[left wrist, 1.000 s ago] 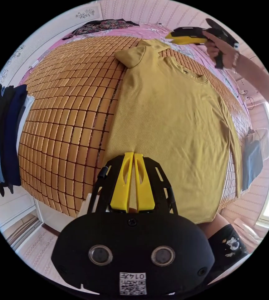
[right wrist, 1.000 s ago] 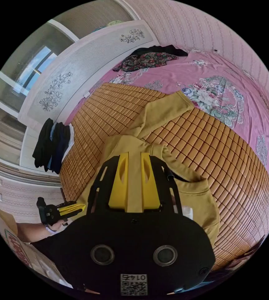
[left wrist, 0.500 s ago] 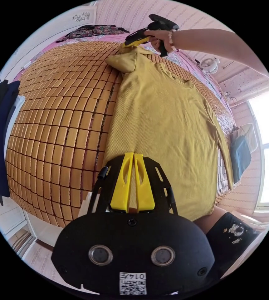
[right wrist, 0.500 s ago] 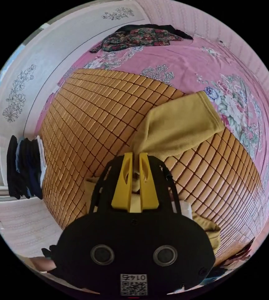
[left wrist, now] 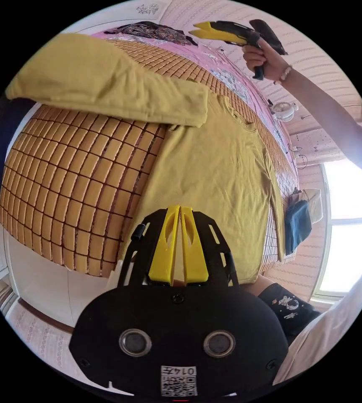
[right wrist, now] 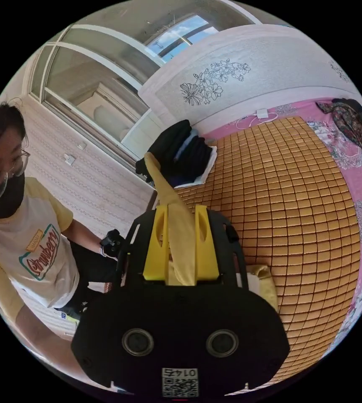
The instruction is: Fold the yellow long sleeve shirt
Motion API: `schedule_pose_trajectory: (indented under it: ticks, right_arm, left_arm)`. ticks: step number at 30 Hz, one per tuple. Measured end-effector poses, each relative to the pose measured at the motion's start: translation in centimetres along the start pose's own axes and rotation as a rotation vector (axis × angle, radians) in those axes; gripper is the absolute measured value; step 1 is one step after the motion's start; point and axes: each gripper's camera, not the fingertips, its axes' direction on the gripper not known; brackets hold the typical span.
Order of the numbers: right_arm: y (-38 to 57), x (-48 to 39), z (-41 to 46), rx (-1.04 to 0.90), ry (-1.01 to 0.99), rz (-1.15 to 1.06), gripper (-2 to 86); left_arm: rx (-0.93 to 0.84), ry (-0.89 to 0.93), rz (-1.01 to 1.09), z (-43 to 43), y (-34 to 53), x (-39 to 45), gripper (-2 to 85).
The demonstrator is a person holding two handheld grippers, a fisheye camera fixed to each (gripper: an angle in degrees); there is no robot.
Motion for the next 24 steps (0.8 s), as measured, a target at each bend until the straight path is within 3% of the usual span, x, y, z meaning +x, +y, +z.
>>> schedule_pose_trajectory:
  ticks: [4,9,16,21,24]
  right_arm:
    - [4.7,0.5,3.0,-0.018,0.125,0.133,8.4]
    - [9.9,-1.4,7.4,-0.072,0.182,0.194,7.7]
    - [14.6,-4.4,12.5,-0.062,0.028,0.272,6.5]
    - [16.6,-5.4,14.9,-0.11,0.002,0.301,2.8]
    - [17.5,-5.6,15.0,-0.063,-0.083,0.328,1.9]
  left_arm:
    - [0.106,-0.071,-0.147,-4.5,2.0,-3.8,-0.8]
    - [0.257,-0.316,-0.316,-8.7,1.9,-9.7,0.7]
    - [0.343,-0.394,-0.454,-9.4,-2.7,-15.0,10.8]
    - [0.263,-0.383,-0.481,-8.8,-3.0,-16.1,6.7]
    - [0.45,-0.404,-0.481,-12.4,0.8,-14.5,4.8]
